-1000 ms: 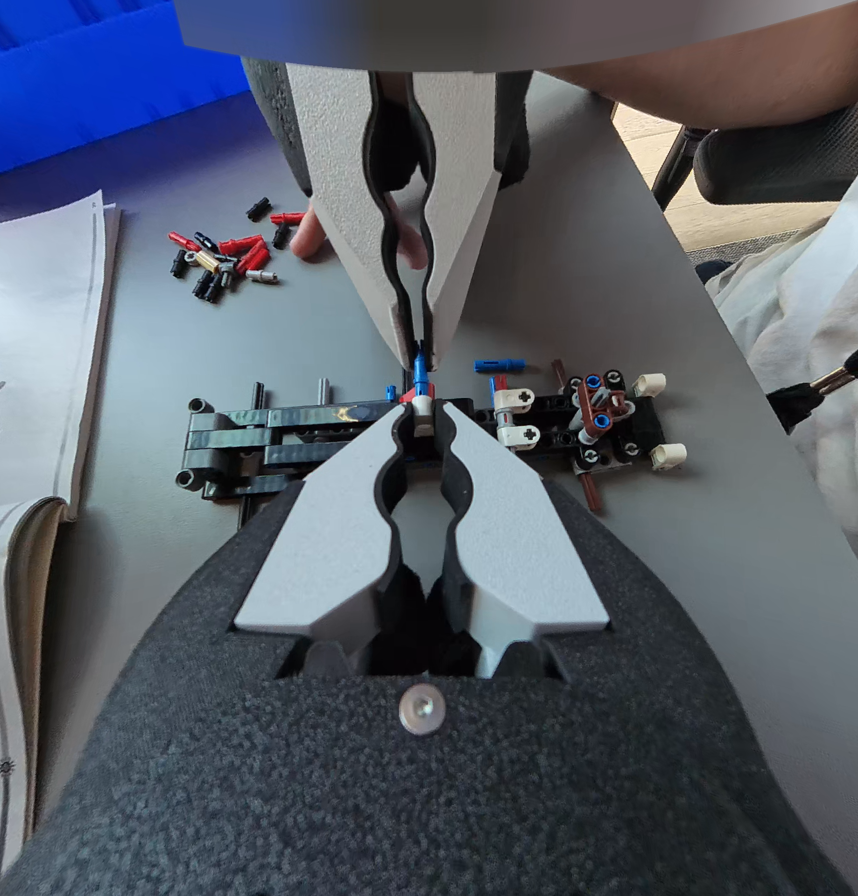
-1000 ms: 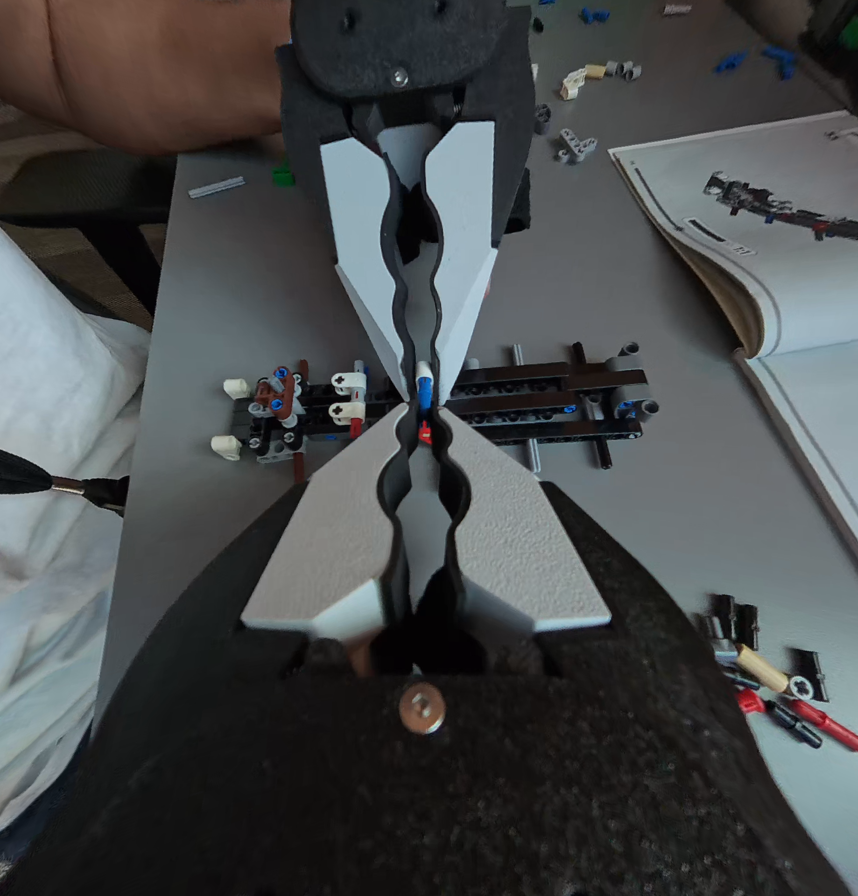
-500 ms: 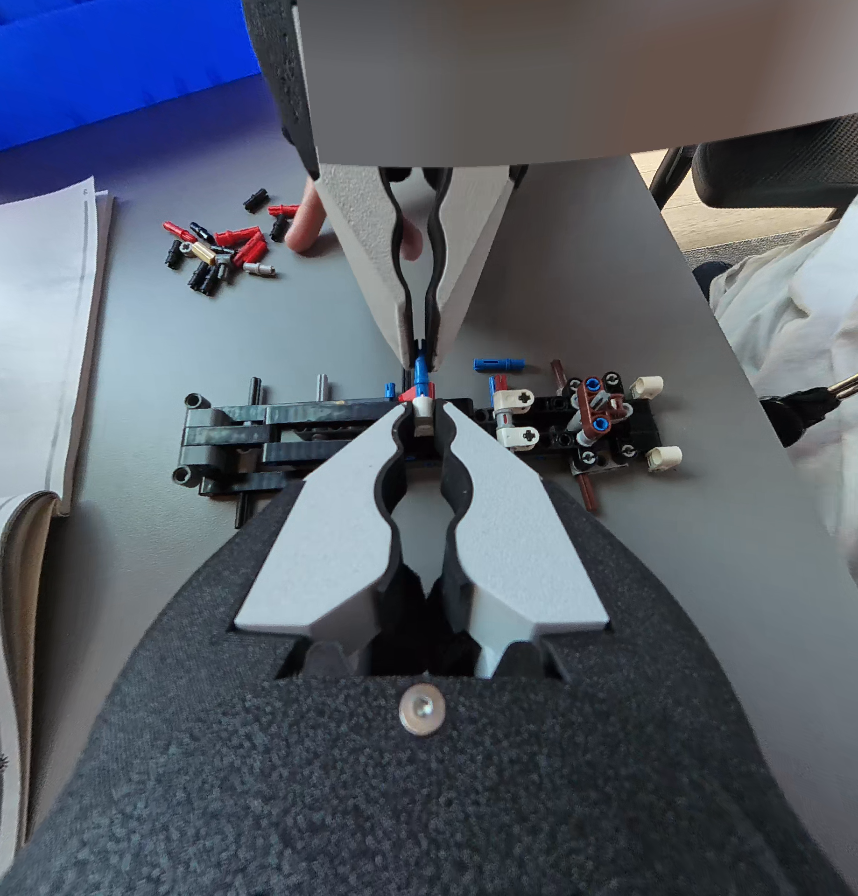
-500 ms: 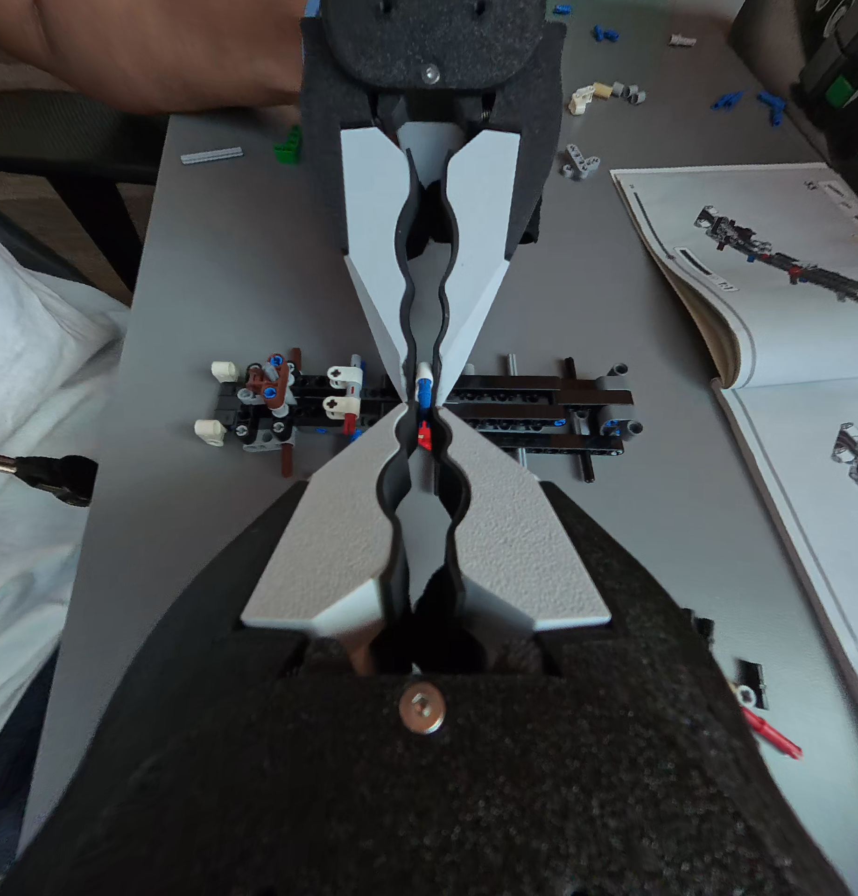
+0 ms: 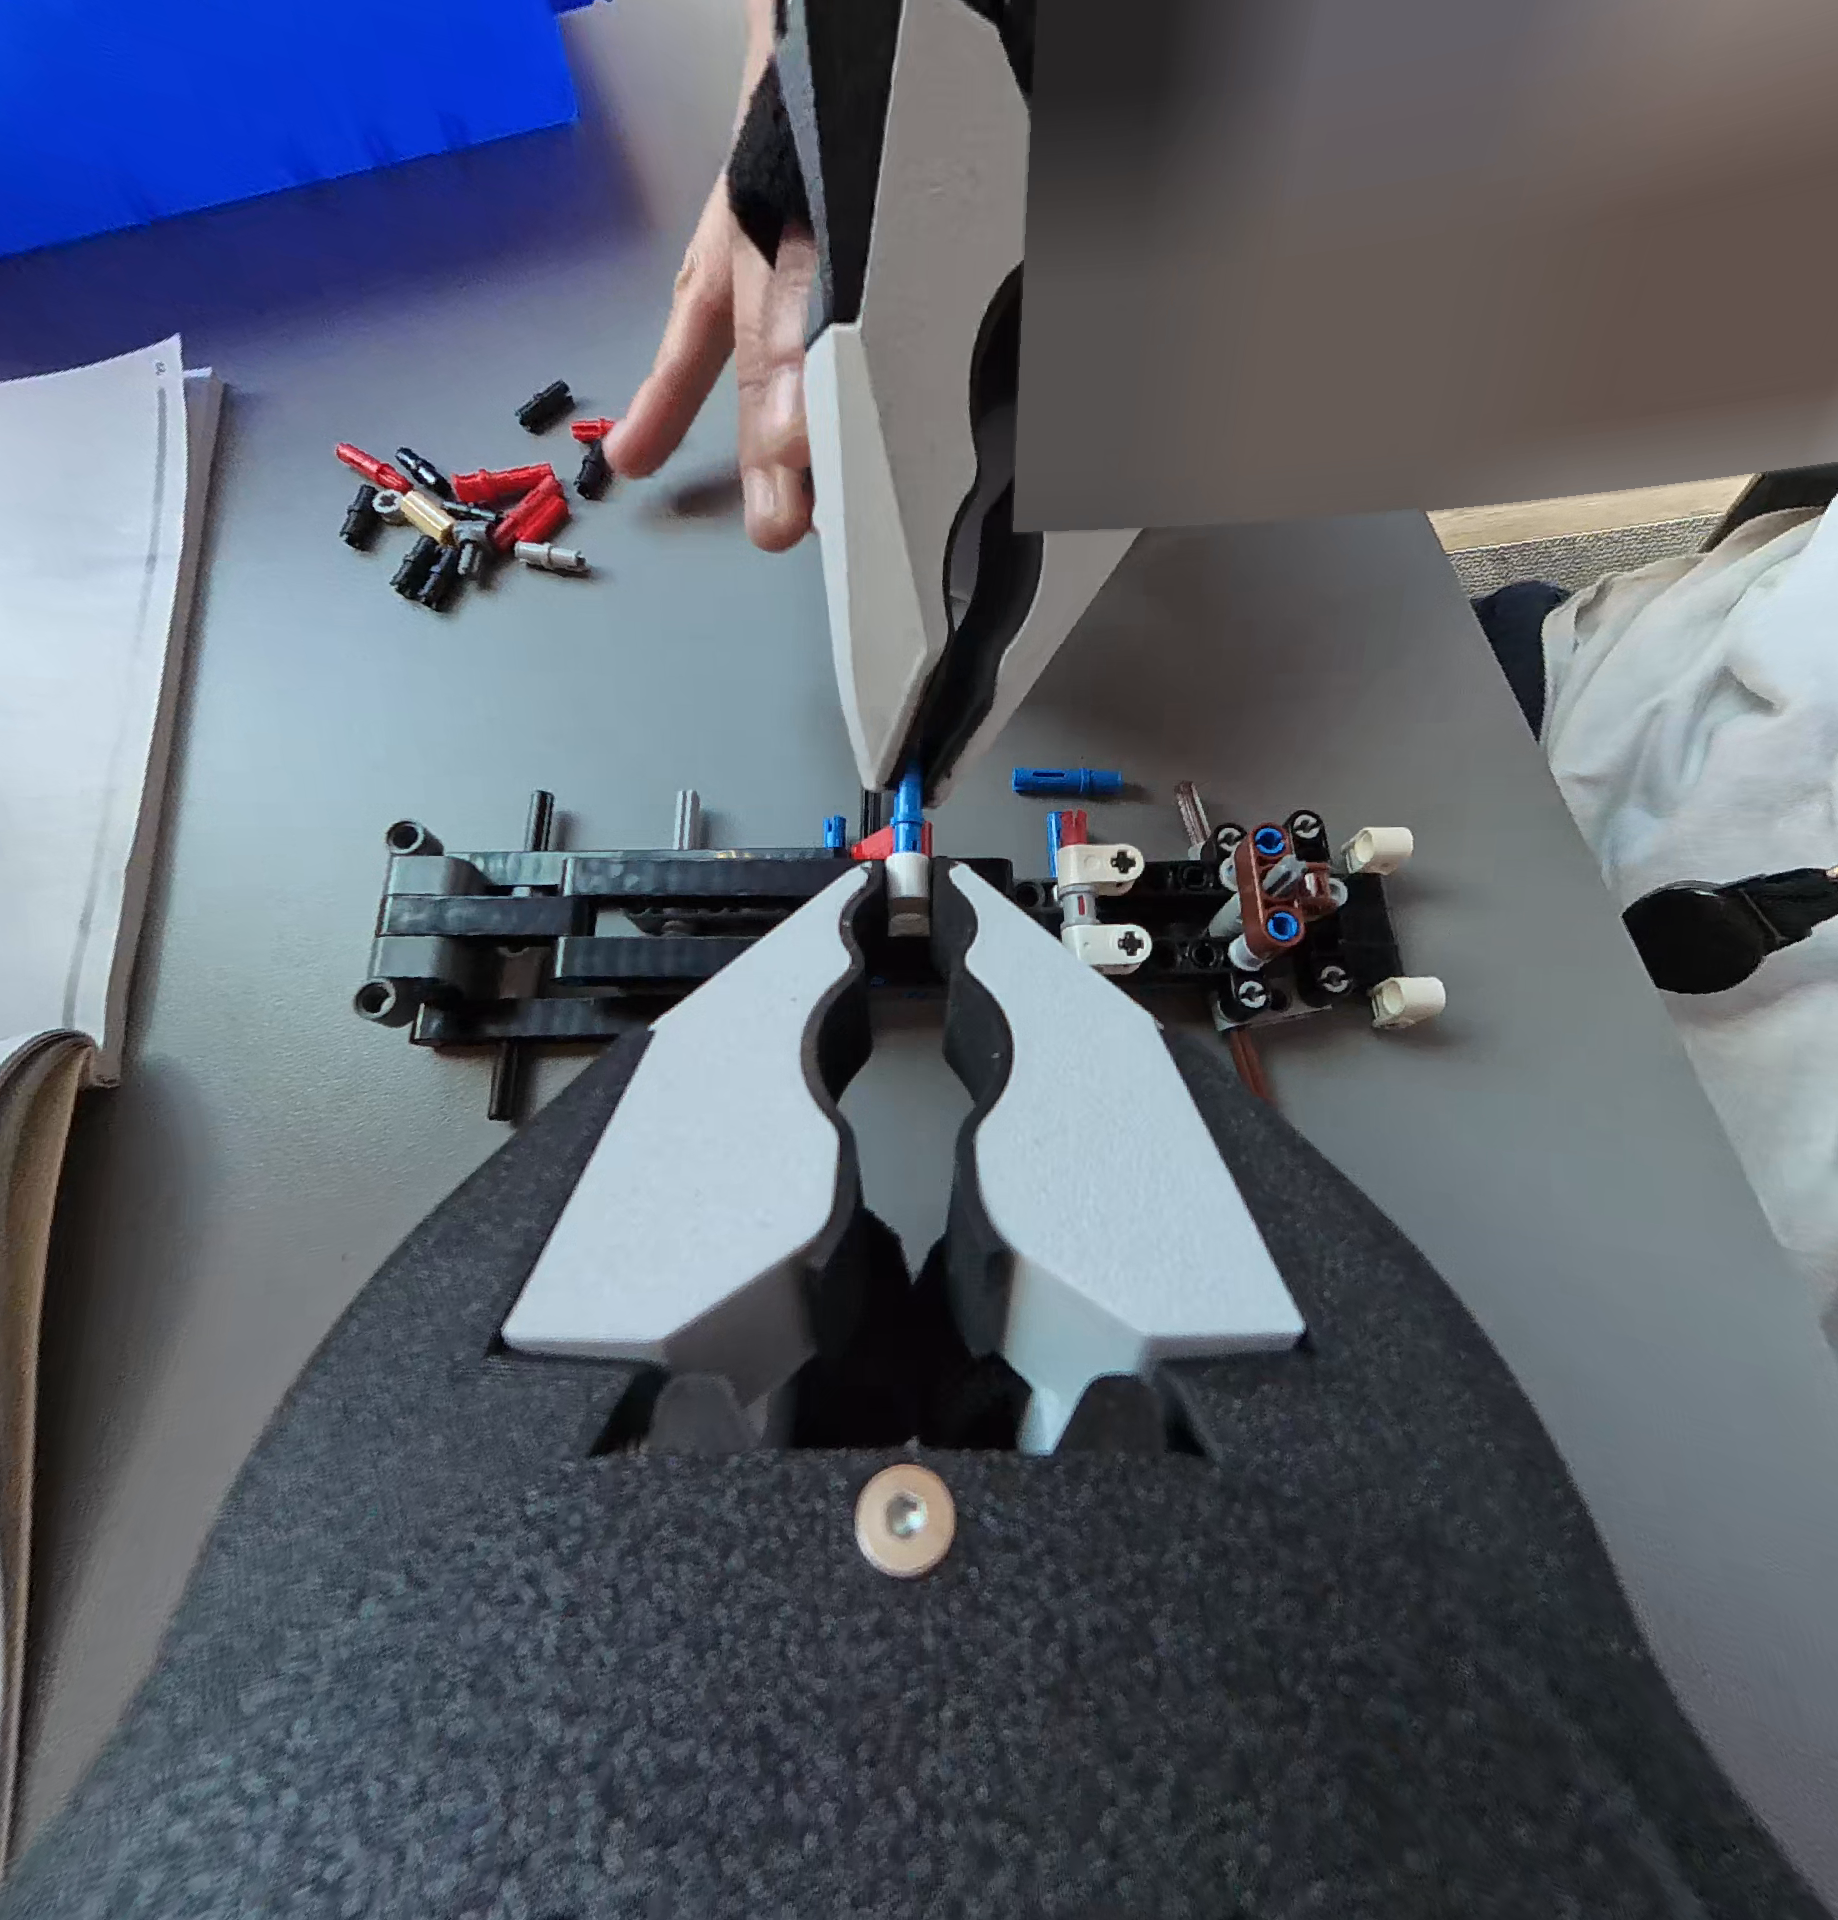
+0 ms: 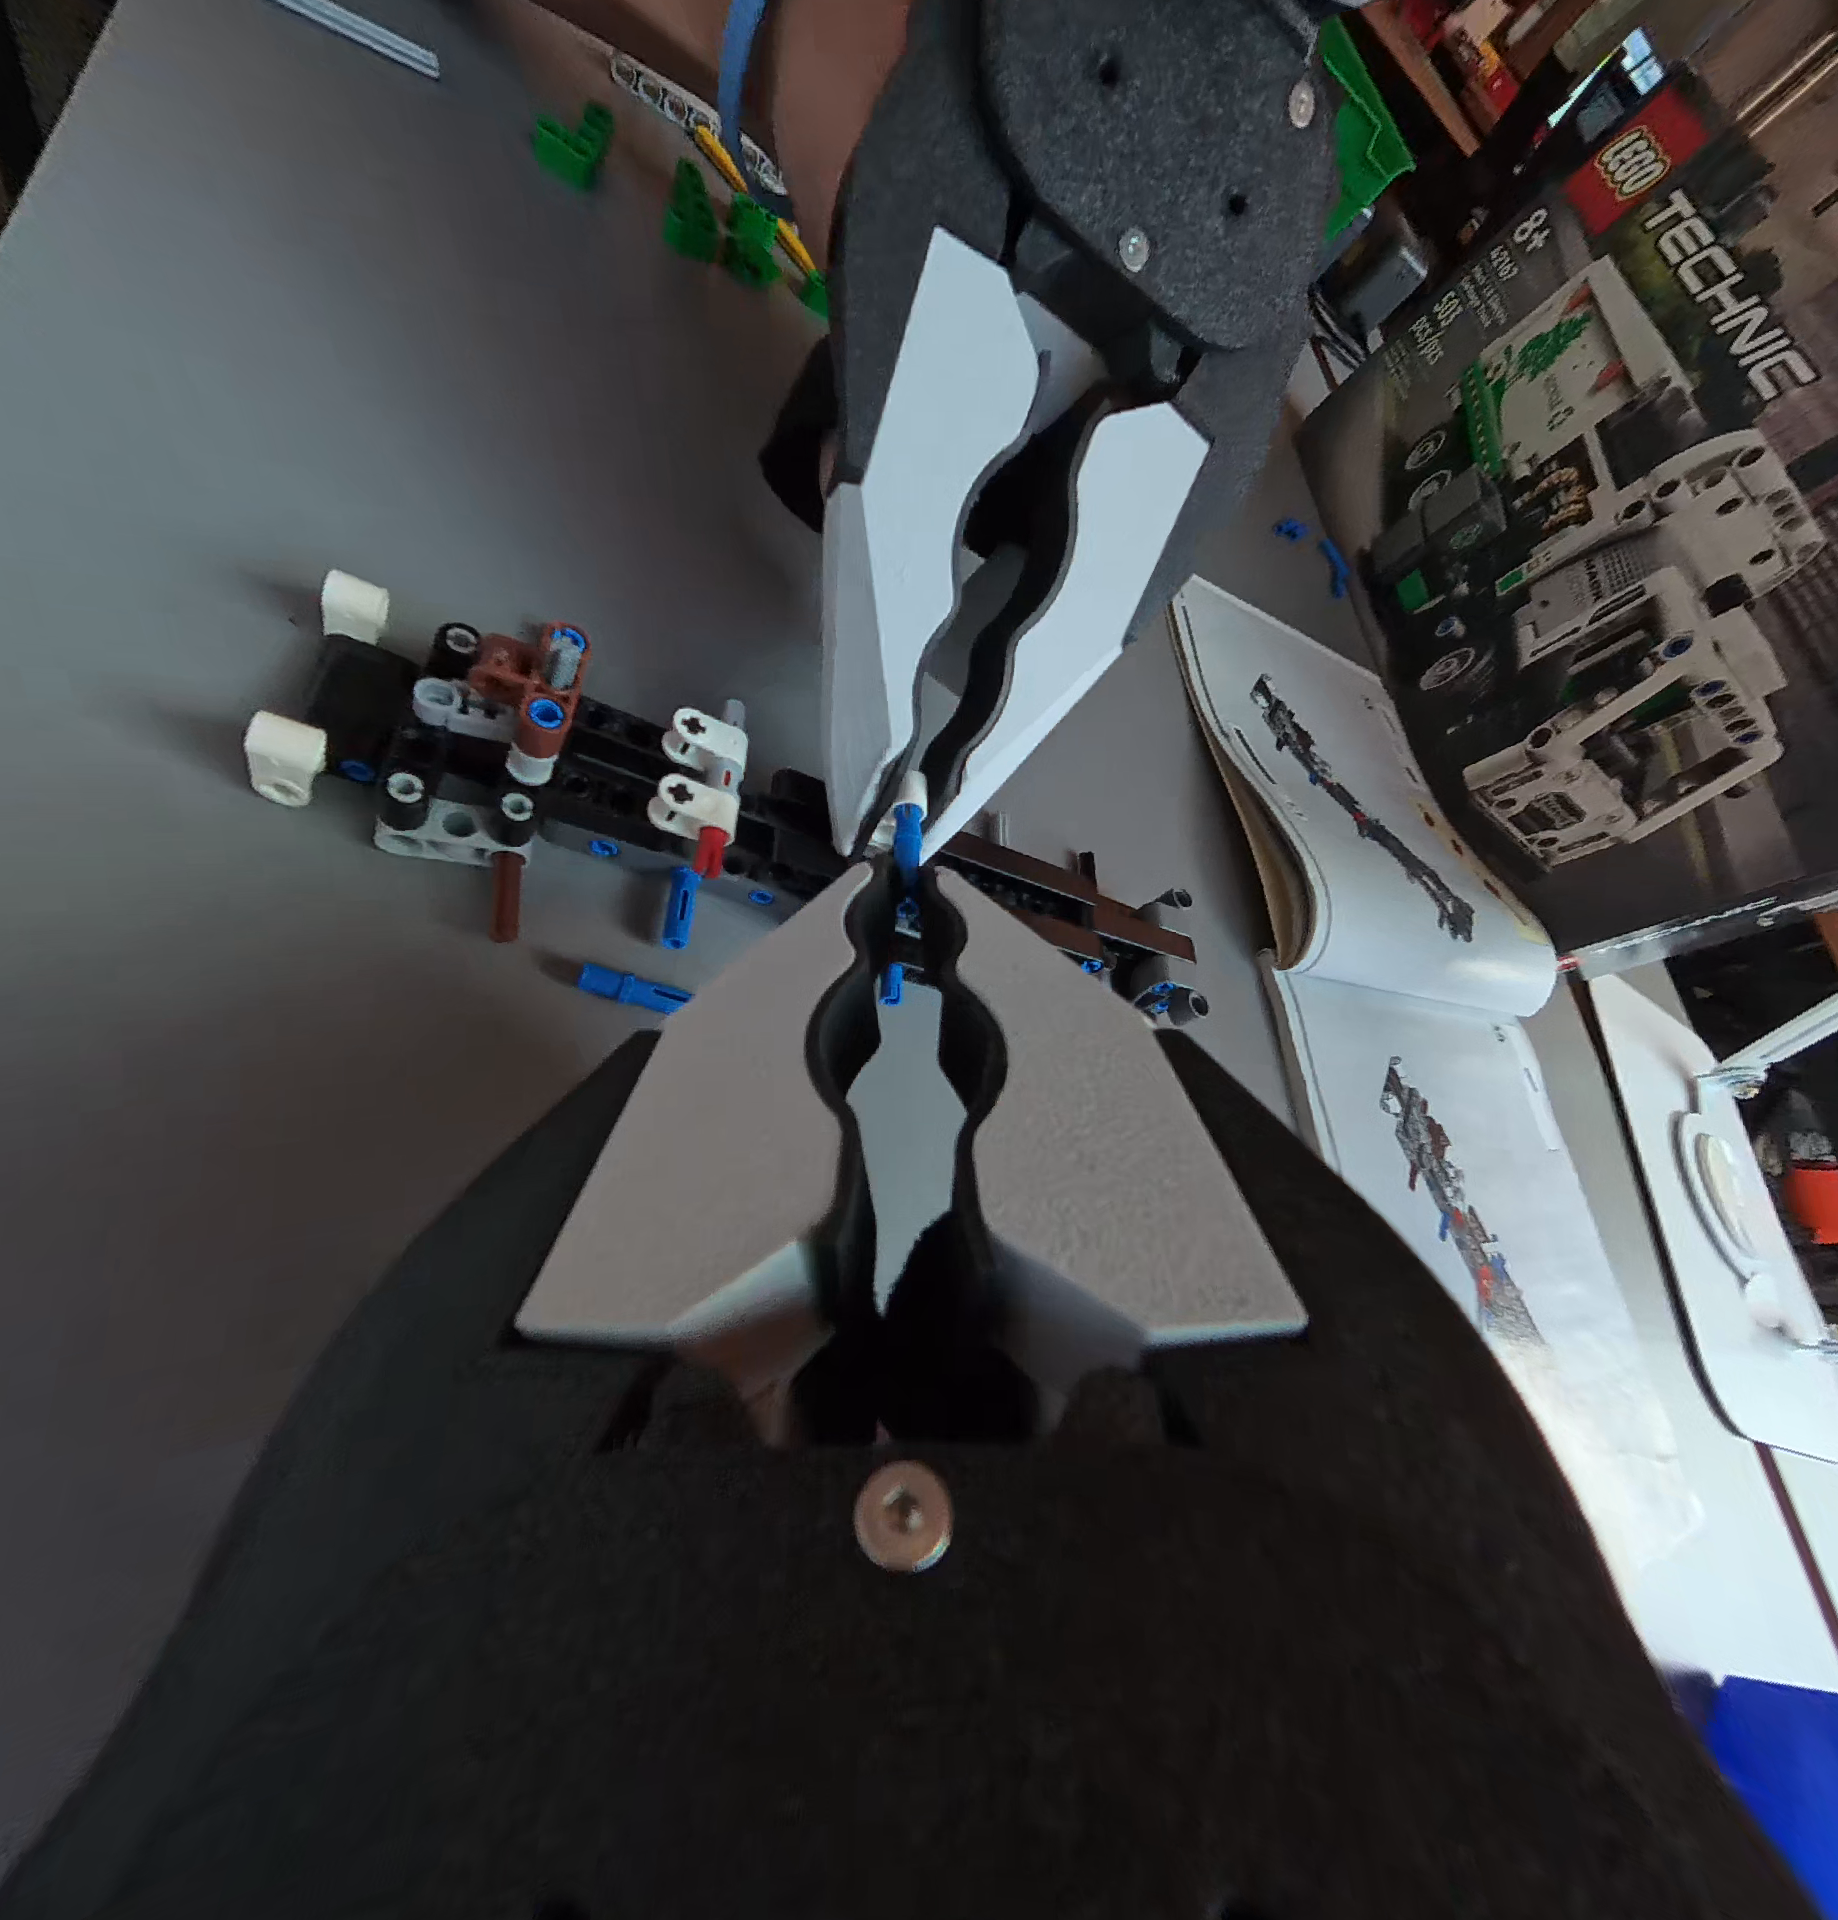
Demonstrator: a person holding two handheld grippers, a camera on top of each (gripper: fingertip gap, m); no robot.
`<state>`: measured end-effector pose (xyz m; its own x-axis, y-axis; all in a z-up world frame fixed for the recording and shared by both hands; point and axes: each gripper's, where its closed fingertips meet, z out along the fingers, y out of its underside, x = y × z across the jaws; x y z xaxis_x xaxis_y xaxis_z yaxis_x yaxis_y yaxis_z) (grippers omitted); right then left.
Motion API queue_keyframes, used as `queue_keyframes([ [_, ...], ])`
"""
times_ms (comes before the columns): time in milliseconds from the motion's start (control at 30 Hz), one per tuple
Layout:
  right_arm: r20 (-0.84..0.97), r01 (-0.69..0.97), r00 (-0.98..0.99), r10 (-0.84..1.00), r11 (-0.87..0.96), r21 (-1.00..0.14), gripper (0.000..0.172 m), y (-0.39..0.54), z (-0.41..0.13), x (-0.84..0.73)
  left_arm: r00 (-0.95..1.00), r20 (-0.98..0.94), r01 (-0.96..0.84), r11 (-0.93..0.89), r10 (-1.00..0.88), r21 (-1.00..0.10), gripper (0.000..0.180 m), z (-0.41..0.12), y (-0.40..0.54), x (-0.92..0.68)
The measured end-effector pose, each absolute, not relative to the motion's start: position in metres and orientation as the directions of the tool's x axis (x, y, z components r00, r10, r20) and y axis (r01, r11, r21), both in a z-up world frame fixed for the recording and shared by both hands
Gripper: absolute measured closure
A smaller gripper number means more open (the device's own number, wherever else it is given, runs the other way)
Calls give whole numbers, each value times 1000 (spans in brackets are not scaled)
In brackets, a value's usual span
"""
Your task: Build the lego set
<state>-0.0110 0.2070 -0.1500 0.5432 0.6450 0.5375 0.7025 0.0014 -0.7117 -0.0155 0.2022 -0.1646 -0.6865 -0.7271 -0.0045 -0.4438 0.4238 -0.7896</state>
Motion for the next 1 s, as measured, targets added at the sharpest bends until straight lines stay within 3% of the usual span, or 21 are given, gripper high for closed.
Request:
queue_keyframes([
  [133, 676, 794, 449, 584, 86, -601, 169, 208, -149, -10, -686, -7, -444, 426, -727, -788, 174, -165, 202, -16],
  [233, 630, 764, 485, 606, 56, -642, 169, 208, -150, -10, -686, -16, -442, 434, -727, -785, 174, -165, 203, -16],
  [300, 527, 698, 546, 651, -5, -717, 169, 208, -151, -11, -686, -29, -438, 444, -727, -782, 174, -165, 203, -16],
  [433, 151, 457, 672, 725, -246, -855, 169, 206, -152, -13, -685, -44, -433, 455, -727, -778, 174, -165, 203, -15],
  [533, -88, 321, 688, 720, -411, -853, 169, 204, -151, -13, -685, -52, -431, 462, -727, -776, 174, -165, 203, -15],
  [633, -173, 288, 680, 713, -476, -831, 169, 204, -150, -13, -686, -52, -428, 461, -726, -778, 174, -165, 203, -15],
  [1000, -150, 404, 663, 734, -519, -753, 169, 205, -148, -13, -685, -51, -429, 459, -726, -778, 174, -165, 203, -15],
])
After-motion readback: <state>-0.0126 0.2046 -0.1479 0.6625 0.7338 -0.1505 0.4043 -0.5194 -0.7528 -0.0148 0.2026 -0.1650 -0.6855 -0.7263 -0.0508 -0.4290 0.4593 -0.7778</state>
